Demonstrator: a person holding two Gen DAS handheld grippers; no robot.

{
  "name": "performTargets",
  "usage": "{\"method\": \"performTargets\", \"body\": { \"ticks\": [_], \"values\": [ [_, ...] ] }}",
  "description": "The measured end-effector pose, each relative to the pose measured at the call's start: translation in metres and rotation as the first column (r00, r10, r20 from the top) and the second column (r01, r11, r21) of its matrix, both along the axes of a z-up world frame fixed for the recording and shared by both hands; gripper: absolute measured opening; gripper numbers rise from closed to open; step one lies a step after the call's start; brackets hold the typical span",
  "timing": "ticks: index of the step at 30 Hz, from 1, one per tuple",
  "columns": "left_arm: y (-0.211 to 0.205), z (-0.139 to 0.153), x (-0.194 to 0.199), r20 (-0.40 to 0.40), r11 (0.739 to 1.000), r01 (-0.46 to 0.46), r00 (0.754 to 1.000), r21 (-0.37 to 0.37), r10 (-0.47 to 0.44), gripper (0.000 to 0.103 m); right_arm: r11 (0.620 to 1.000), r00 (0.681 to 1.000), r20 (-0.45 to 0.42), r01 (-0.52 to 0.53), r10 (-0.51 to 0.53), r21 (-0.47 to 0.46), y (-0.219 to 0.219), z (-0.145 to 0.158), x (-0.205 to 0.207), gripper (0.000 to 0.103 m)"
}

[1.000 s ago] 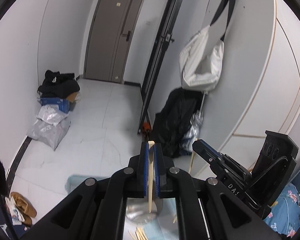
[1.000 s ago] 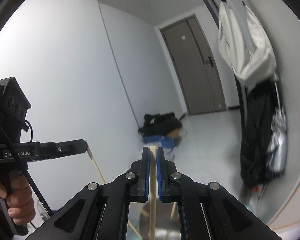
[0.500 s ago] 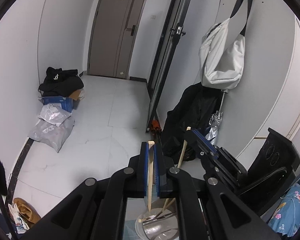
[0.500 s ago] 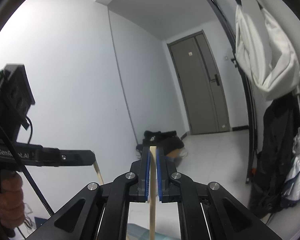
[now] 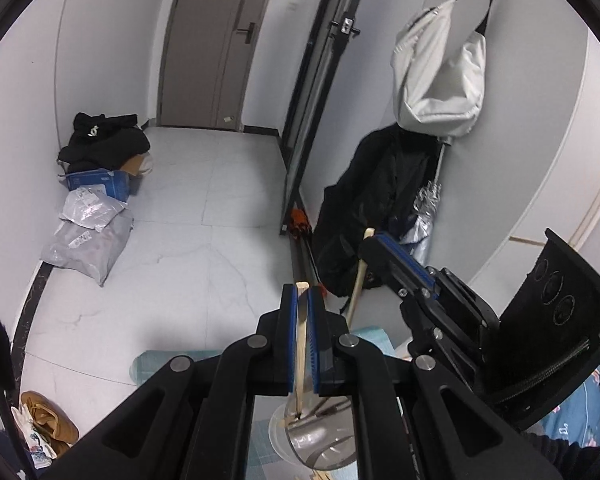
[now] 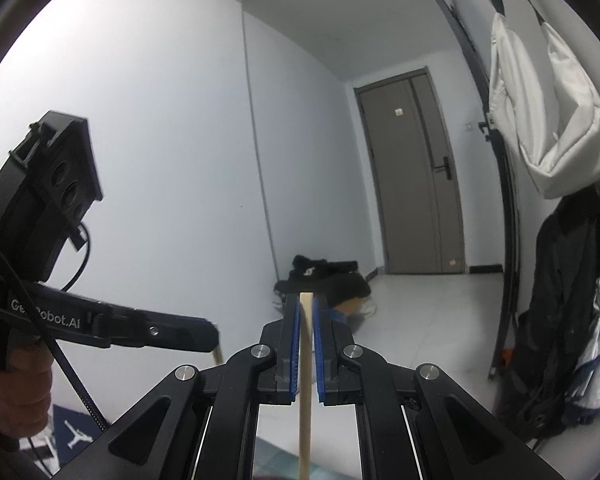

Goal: Organize utensils
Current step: 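Open the left gripper over the holder while the right gripper releases its chopstick into it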

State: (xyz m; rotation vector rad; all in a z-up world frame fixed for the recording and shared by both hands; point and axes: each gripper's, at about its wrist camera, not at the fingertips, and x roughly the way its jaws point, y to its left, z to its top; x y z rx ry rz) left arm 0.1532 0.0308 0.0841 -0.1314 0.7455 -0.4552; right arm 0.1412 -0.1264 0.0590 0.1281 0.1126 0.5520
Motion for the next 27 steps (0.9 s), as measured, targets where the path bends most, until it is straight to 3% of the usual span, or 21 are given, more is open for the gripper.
{"method": "performTargets", "body": {
  "ticks": [5,10,12,13,14,15,17,19,21,23,27],
  "values": [
    [0.000,-0.011,-0.001,-0.057,0.999,0.036,0.998,-0.021,-0.037,0.002,0.999,1.000,-0.023,-0.014,0.013,-0.040,-0.002,-0.009,-0.014,0.007],
    [-0.004,-0.026,-0.005,-0.094,0.999,0.010,0.996,0.043,-0.006,0.006,0.998,0.996,-0.080,-0.041,0.036,-0.052,-0.011,-0.019,-0.030,0.008],
    [0.001,-0.026,-0.010,-0.087,0.999,-0.020,0.996,0.033,0.022,0.014,0.997,0.994,-0.102,-0.050,0.044,-0.058,-0.016,-0.021,-0.041,0.008],
    [0.004,-0.025,-0.014,-0.080,0.999,-0.036,0.996,0.025,0.038,0.026,0.997,0.993,-0.109,-0.047,0.040,-0.063,-0.018,-0.022,-0.046,0.008],
    [0.006,-0.023,-0.016,-0.075,0.998,-0.053,0.996,0.024,0.055,0.045,0.997,0.992,-0.121,-0.045,0.037,-0.067,-0.020,-0.022,-0.051,0.008],
    [0.008,-0.021,-0.020,-0.066,0.996,-0.081,0.994,0.024,0.083,0.054,0.997,0.991,-0.131,-0.039,0.030,-0.067,-0.024,-0.022,-0.055,0.009],
    [0.014,-0.015,-0.030,-0.031,0.992,-0.126,0.992,0.013,0.126,0.059,0.998,0.989,-0.149,-0.024,0.014,-0.060,-0.031,-0.021,-0.064,0.015],
    [0.016,-0.008,-0.041,-0.002,0.983,-0.181,0.983,0.031,0.181,0.060,0.998,0.986,-0.165,-0.006,-0.004,-0.061,-0.036,-0.020,-0.073,0.037],
    [0.016,-0.005,-0.051,0.028,0.974,-0.226,0.974,0.033,0.225,0.066,0.998,0.986,-0.167,0.006,-0.016,-0.056,-0.040,-0.018,-0.084,0.046],
    [0.018,-0.001,-0.061,0.061,0.961,-0.274,0.961,0.041,0.271,0.082,0.998,0.985,-0.170,0.011,-0.021,-0.063,-0.041,-0.014,-0.094,0.048],
    [0.017,0.006,-0.084,0.133,0.941,-0.337,0.935,0.036,0.329,0.086,0.997,0.984,-0.170,0.050,-0.060,-0.064,-0.044,-0.005,-0.113,0.072]
  ]
}}
